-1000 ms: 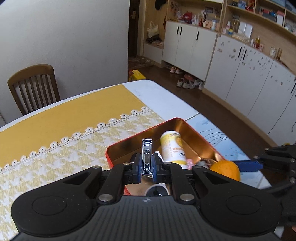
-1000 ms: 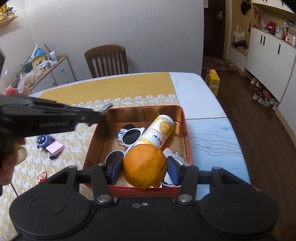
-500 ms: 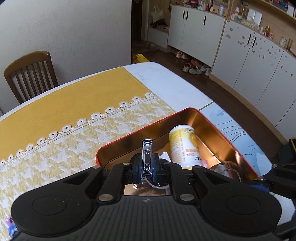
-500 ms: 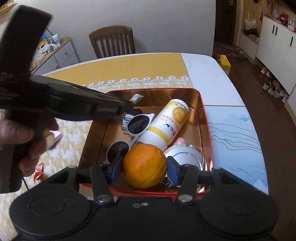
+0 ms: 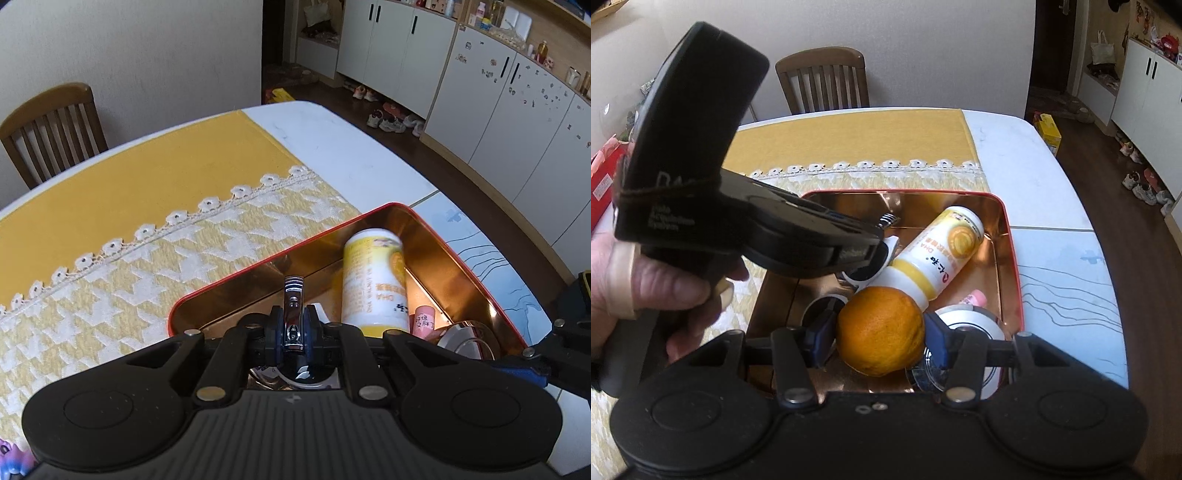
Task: Organize rigid objects
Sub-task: 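Open both tools to release the clipper and orange into the box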
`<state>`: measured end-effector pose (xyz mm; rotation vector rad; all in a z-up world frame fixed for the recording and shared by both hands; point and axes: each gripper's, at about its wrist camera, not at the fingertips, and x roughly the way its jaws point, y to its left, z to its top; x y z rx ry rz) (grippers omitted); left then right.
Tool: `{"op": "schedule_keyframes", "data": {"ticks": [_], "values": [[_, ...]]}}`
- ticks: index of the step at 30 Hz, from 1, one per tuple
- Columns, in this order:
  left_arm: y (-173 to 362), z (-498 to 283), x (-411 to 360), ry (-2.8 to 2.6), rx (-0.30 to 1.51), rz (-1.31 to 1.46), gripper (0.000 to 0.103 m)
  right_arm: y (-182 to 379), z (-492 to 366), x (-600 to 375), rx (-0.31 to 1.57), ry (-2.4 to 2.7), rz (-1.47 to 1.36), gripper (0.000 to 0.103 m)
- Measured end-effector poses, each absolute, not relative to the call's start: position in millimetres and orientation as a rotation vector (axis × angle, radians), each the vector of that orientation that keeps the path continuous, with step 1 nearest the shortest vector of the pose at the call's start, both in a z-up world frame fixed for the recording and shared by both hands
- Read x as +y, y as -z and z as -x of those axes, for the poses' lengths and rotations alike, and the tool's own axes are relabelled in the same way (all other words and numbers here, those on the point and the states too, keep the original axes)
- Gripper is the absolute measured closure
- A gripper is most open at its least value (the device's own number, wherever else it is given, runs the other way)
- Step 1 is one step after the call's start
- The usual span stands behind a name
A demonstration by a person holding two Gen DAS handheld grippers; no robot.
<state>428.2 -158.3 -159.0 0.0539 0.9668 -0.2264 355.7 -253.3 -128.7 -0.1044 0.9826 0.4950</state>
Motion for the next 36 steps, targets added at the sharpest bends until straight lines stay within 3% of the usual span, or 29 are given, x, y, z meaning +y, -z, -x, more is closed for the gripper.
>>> {"op": "schedule_keyframes", "data": {"ticks": [19,29,36], "values": [[157.1,-430.1,-157.1,0.230,0.988,-0.024,0.092,119.3,-364.6,-251.9,0.997,-0.517,0.083,0.052],[133.9,-406.3,-148.8,0.230,0.929,-0.014,0.092,110.6,-357.8,-260.2,0.978,-0.499,0.053,0.040],[112.2,-376.9,-139.9,0.256,0.885,0.029,0.092,98.1,-339.6,-265.3,0.938,-0.511,0.051,0.039]]}}
